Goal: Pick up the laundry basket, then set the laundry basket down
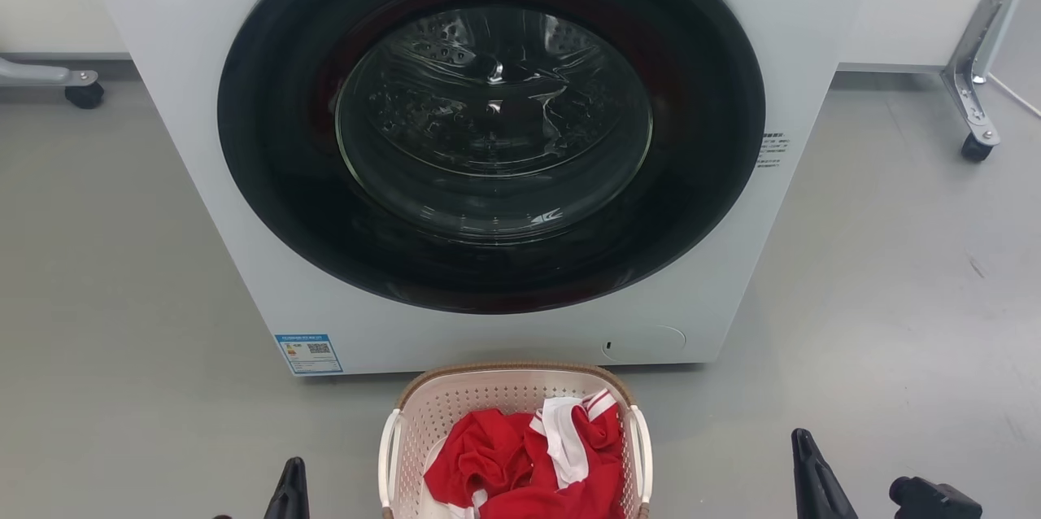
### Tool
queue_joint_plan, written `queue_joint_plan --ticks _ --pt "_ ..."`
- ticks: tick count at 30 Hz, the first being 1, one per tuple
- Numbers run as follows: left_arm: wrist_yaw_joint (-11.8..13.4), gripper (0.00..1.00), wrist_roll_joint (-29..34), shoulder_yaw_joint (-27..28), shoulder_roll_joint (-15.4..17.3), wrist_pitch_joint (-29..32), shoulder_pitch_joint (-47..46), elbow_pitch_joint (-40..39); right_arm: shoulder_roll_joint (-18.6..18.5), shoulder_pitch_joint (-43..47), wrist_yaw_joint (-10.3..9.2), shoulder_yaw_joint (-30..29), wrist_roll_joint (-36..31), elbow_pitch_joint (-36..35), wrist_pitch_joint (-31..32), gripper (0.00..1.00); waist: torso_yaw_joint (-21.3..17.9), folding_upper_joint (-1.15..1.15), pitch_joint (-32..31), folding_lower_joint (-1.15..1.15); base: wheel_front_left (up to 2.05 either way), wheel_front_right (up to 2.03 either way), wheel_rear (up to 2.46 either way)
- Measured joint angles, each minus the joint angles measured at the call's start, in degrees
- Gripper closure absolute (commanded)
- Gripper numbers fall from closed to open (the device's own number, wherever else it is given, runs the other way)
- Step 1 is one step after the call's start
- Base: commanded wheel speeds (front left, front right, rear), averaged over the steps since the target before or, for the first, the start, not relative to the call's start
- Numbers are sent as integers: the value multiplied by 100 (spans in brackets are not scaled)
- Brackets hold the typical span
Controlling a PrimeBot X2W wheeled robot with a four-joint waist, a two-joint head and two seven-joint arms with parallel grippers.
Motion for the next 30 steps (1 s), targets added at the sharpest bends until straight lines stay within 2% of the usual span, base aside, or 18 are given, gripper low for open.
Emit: queue_joint_plan --ticks 30 --pt "-403 100 -2308 537 -100 649 -413 224 88 -275 404 -793 2238 186 654 100 -90 0 9 0 0 0 0"
